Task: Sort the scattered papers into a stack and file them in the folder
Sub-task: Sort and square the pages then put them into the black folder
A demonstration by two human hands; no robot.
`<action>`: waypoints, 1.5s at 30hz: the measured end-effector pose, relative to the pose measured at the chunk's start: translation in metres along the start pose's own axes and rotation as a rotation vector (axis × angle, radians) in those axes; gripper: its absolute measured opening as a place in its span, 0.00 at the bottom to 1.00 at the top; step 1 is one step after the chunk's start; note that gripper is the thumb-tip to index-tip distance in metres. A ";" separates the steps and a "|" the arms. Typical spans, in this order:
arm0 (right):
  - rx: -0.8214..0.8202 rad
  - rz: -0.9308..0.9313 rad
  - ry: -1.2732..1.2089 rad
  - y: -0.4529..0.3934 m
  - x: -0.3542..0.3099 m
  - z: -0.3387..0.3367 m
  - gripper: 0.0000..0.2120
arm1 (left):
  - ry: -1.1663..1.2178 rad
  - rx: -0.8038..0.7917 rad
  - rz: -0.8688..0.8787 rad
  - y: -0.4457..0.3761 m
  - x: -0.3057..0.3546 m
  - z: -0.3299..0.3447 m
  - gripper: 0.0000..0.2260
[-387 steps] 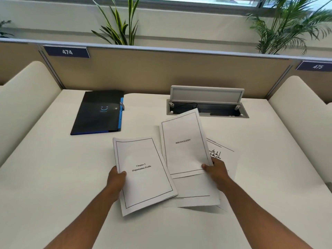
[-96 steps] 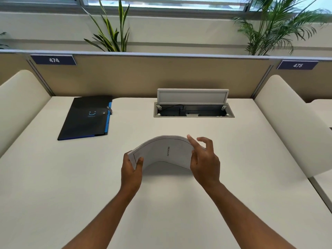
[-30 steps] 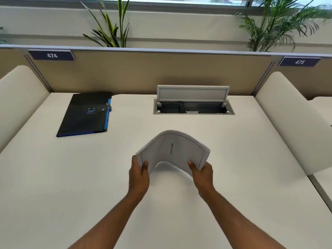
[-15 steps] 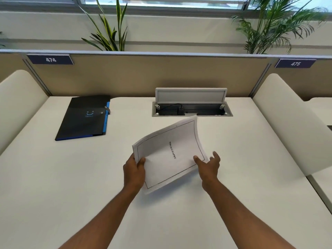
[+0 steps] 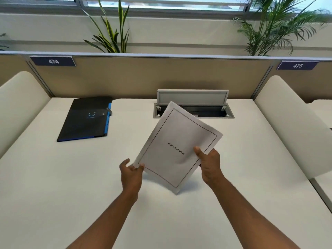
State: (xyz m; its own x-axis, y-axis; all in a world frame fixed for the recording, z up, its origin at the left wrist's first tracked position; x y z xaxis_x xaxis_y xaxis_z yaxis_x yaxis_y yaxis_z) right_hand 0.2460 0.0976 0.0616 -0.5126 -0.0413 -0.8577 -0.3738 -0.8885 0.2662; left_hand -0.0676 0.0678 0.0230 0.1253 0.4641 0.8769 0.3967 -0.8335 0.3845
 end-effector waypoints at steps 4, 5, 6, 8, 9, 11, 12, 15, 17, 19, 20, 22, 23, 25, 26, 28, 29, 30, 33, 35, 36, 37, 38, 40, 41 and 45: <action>-0.101 -0.107 0.215 0.004 -0.015 0.010 0.06 | -0.179 0.018 0.239 -0.006 0.046 -0.002 0.31; -0.116 -0.116 0.237 0.005 -0.015 0.013 0.06 | -0.199 -0.023 0.321 -0.004 0.062 0.004 0.31; -0.127 -0.128 0.252 0.007 -0.015 0.016 0.06 | -0.210 -0.067 0.384 -0.001 0.076 0.011 0.31; -0.143 -0.169 0.277 0.010 -0.018 0.022 0.06 | -0.195 -0.136 0.459 0.004 0.098 0.021 0.27; -0.146 -0.194 0.286 0.012 -0.021 0.025 0.07 | -0.169 -0.156 0.481 0.007 0.105 0.025 0.22; -0.144 -0.243 0.295 0.015 -0.027 0.030 0.08 | -0.124 -0.136 0.531 0.013 0.115 0.025 0.11; -0.140 -0.266 0.293 0.016 -0.030 0.031 0.08 | -0.114 -0.111 0.557 0.016 0.118 0.024 0.09; -0.121 -0.301 0.286 0.017 -0.033 0.030 0.08 | -0.131 -0.086 0.604 0.024 0.115 0.025 0.08; -0.134 -0.291 0.301 0.018 -0.030 0.029 0.11 | -0.161 -0.102 0.601 0.025 0.106 0.031 0.06; -0.144 -0.267 0.302 0.021 -0.023 0.026 0.15 | -0.167 -0.124 0.590 0.024 0.099 0.037 0.07; -0.144 -0.256 0.298 0.021 -0.021 0.024 0.16 | -0.166 -0.133 0.591 0.025 0.098 0.039 0.07; -0.132 -0.233 0.302 0.021 -0.017 0.024 0.16 | -0.170 -0.150 0.602 0.027 0.100 0.043 0.09; -0.122 -0.226 0.309 0.020 -0.015 0.025 0.15 | -0.171 -0.158 0.603 0.027 0.101 0.045 0.09; -0.089 -0.229 0.311 0.019 -0.016 0.027 0.11 | -0.163 -0.147 0.598 0.026 0.103 0.045 0.08; -0.076 -0.236 0.303 0.019 -0.018 0.028 0.10 | -0.151 -0.130 0.596 0.024 0.103 0.044 0.07; -0.071 -0.253 0.295 0.021 -0.020 0.029 0.10 | -0.128 -0.106 0.594 0.022 0.101 0.039 0.06; -0.074 -0.251 0.298 0.022 -0.019 0.028 0.10 | -0.126 -0.112 0.591 0.022 0.098 0.038 0.06; -0.074 -0.233 0.305 0.023 -0.015 0.025 0.09 | -0.135 -0.129 0.584 0.024 0.093 0.039 0.06; -0.056 -0.197 0.321 0.028 -0.003 0.019 0.08 | -0.171 -0.145 0.574 0.028 0.083 0.041 0.06; -0.027 -0.210 0.293 0.029 -0.004 0.017 0.08 | -0.171 -0.115 0.599 0.030 0.084 0.040 0.05; -0.022 -0.214 0.279 0.029 -0.005 0.017 0.08 | -0.168 -0.102 0.608 0.031 0.085 0.039 0.05; -0.026 -0.208 0.273 0.029 -0.004 0.016 0.08 | -0.166 -0.095 0.610 0.031 0.084 0.039 0.05; -0.035 -0.187 0.282 0.029 -0.001 0.016 0.08 | -0.170 -0.098 0.601 0.030 0.081 0.039 0.05; -0.054 -0.129 0.323 0.029 0.008 0.015 0.07 | -0.196 -0.111 0.563 0.029 0.070 0.039 0.05; -0.058 -0.115 0.337 0.030 0.010 0.014 0.07 | -0.211 -0.111 0.549 0.028 0.066 0.040 0.05; -0.039 -0.143 0.318 0.027 0.007 0.011 0.07 | -0.214 -0.102 0.580 0.030 0.064 0.038 0.07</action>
State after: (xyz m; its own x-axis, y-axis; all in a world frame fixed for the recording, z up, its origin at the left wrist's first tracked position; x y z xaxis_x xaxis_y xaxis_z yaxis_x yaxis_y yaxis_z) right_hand 0.2235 0.0787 0.0674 -0.1882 -0.0500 -0.9809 -0.3918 -0.9120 0.1216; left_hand -0.0128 0.0836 0.0792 0.4775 -0.0311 0.8781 0.1223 -0.9873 -0.1015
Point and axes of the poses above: each hand's wrist, its own y-axis away from the middle knuckle, its own z-axis out of the palm, x = y × z, the point moved 8 cm from there along -y, towards the middle knuckle, and after that the axes turned 13 degrees about -y, right-handed, at the moved point
